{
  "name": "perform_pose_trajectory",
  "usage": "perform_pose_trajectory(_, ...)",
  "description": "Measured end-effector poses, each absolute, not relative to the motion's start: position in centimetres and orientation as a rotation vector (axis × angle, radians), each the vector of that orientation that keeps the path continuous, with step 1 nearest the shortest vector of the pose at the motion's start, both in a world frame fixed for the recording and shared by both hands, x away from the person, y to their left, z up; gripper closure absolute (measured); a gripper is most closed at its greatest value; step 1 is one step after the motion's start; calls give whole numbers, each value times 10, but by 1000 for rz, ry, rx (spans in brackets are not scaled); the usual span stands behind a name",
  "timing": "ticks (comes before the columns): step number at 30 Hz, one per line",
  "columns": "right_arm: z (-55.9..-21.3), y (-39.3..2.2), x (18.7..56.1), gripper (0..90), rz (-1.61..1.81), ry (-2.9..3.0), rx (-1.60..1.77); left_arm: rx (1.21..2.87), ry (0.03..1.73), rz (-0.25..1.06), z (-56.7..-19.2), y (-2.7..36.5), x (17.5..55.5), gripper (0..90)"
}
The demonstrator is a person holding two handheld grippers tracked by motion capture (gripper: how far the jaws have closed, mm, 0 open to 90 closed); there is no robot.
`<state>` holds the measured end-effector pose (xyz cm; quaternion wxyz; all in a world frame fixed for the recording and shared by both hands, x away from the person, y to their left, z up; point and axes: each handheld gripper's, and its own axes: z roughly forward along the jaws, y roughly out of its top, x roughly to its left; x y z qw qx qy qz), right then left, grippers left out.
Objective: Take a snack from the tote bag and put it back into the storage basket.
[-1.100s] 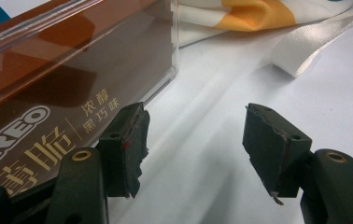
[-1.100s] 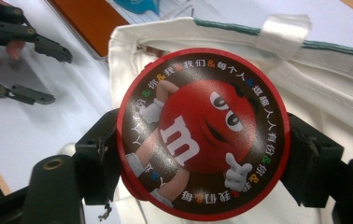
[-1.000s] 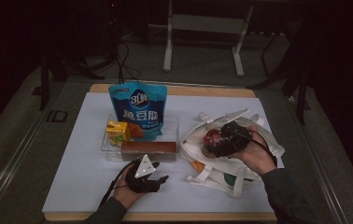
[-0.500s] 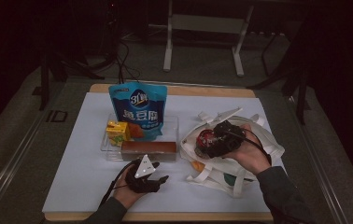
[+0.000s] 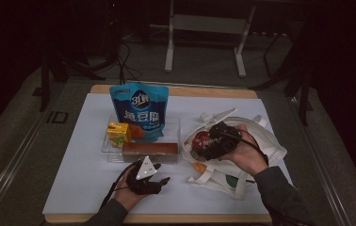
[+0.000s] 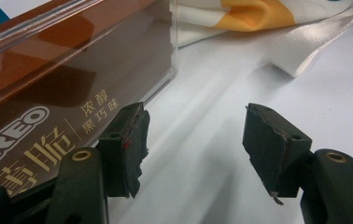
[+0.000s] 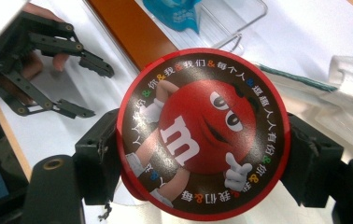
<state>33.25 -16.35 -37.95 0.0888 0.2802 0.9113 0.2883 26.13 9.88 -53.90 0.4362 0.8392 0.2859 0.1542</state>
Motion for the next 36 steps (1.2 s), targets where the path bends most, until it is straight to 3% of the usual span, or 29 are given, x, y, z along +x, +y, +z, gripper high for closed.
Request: perform_pose_trajectory(36,-356,-120,347,253,908,2724,753,2088,710,384,-539,99,261,396)
